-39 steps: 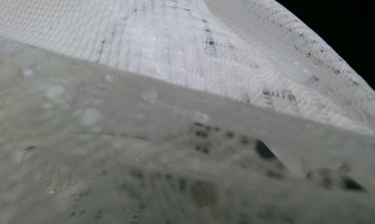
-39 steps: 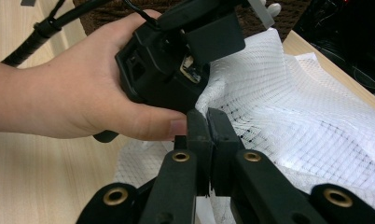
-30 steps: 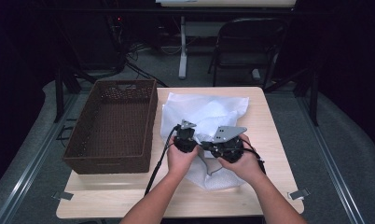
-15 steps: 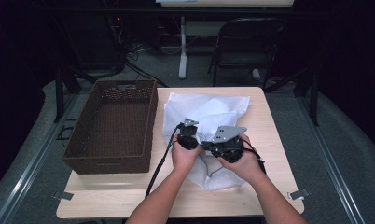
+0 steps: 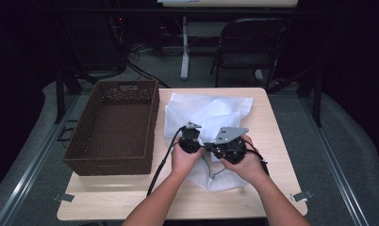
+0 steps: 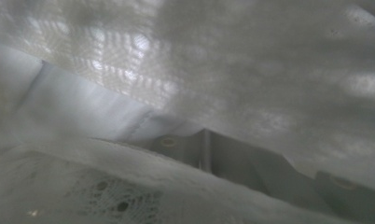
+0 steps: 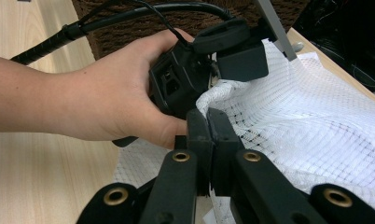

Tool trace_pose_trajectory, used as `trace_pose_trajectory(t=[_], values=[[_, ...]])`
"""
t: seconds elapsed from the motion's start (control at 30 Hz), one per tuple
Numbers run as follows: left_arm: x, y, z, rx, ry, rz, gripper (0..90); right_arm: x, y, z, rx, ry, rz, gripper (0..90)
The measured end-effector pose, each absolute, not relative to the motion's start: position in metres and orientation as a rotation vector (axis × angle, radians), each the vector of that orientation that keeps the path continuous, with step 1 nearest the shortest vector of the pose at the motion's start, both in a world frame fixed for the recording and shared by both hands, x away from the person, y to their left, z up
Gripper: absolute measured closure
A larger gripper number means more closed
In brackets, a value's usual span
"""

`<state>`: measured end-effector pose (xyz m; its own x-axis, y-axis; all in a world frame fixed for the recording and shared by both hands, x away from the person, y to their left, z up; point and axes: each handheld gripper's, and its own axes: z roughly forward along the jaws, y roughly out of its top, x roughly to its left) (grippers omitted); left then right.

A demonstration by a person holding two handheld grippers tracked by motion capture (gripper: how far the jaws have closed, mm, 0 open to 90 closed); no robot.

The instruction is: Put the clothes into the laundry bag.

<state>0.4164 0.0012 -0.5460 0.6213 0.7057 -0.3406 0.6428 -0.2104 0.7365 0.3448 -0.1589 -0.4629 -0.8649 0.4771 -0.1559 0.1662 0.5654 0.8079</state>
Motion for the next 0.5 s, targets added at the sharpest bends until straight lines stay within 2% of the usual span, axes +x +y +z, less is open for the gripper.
trace_pose_trajectory(t=[0.5], values=[[0.4067,0.0101,-0.5407,1.915,1.056,0.089,64.5,0.3465,-0.1626,-0.4632,0.544,2.432,1.208,89.1]])
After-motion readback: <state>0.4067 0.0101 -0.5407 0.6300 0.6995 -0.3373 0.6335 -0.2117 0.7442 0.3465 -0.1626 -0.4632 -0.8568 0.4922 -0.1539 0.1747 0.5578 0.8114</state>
